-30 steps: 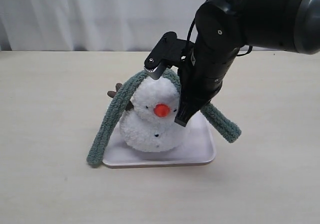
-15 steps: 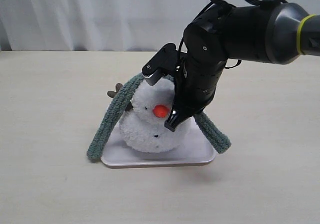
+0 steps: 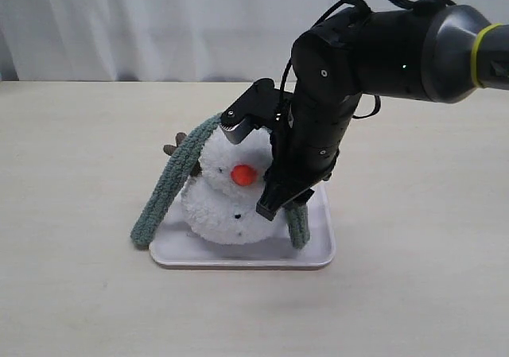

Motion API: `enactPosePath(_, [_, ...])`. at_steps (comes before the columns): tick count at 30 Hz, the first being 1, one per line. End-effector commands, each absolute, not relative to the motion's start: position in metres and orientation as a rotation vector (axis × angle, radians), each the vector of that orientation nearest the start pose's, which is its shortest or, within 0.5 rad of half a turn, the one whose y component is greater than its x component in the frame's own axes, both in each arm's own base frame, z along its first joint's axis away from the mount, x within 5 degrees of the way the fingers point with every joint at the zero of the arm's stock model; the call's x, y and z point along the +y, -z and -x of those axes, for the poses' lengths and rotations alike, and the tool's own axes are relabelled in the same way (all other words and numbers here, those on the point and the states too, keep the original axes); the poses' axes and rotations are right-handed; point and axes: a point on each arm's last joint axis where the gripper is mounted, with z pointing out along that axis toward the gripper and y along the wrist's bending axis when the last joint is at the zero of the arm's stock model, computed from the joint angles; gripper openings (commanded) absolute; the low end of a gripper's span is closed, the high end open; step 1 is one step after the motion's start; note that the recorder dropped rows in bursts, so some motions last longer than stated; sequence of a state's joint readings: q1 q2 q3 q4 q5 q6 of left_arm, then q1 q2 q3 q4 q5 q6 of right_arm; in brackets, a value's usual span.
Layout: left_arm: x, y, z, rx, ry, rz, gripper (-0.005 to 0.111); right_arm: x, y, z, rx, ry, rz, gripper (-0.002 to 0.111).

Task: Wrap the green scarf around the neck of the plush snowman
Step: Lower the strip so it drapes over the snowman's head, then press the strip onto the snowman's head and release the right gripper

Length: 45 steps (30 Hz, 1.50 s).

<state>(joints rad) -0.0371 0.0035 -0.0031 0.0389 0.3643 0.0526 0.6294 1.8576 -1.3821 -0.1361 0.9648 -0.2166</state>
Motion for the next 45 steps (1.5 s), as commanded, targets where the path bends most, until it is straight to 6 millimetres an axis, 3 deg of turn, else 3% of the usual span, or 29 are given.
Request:
enactPosePath(1, [-0.001, -0.181, -0.053, 1.835, -0.047, -0.103, 0.0, 0.211, -0.221, -0.311, 2.621, 0.125, 1.265, 0.053])
enactPosePath(7, [-0.001, -0.181, -0.053, 1.835, -0.047, -0.103, 0.0, 0.208, -0.243, -0.304, 2.572, 0.11, 1.256, 0.053])
enactPosePath(16, [-0.001, -0.181, -0.053, 1.835, -0.047, -0.103, 0.0, 0.195, -0.305, -0.286, 2.381, 0.061, 1.192, 0.053])
enactPosePath(20, [-0.001, -0.181, -0.053, 1.835, -0.047, -0.103, 0.0, 0.197, -0.328, -0.287, 2.214, 0.006, 1.111, 0.053])
enactPosePath(22, [-0.001, -0.181, -0.053, 1.835, -0.047, -0.103, 0.0, 0.2, -0.333, -0.29, 2.207, -0.066, 0.963, 0.053])
enactPosePath(24, [-0.001, -0.181, -0.053, 1.835, -0.047, -0.103, 0.0, 0.202, -0.329, -0.296, 2.23, -0.095, 0.871, 0.053])
enactPosePath(29, [-0.001, -0.181, -0.053, 1.835, -0.047, -0.103, 0.0, 0.211, -0.309, -0.311, 2.35, -0.069, 0.84, 0.053])
enactPosePath(34, [-0.001, -0.181, -0.053, 1.835, -0.047, -0.103, 0.0, 0.223, -0.297, -0.33, 2.48, 0.002, 0.882, 0.053])
enactPosePath(39, [-0.001, -0.181, -0.053, 1.835, -0.047, -0.103, 0.0, 0.23, -0.289, -0.341, 2.485, 0.019, 0.912, 0.052])
enactPosePath(45, [-0.001, -0.181, -0.053, 1.835, -0.047, -0.103, 0.0, 0.232, -0.288, -0.347, 2.433, 0.036, 0.917, 0.034])
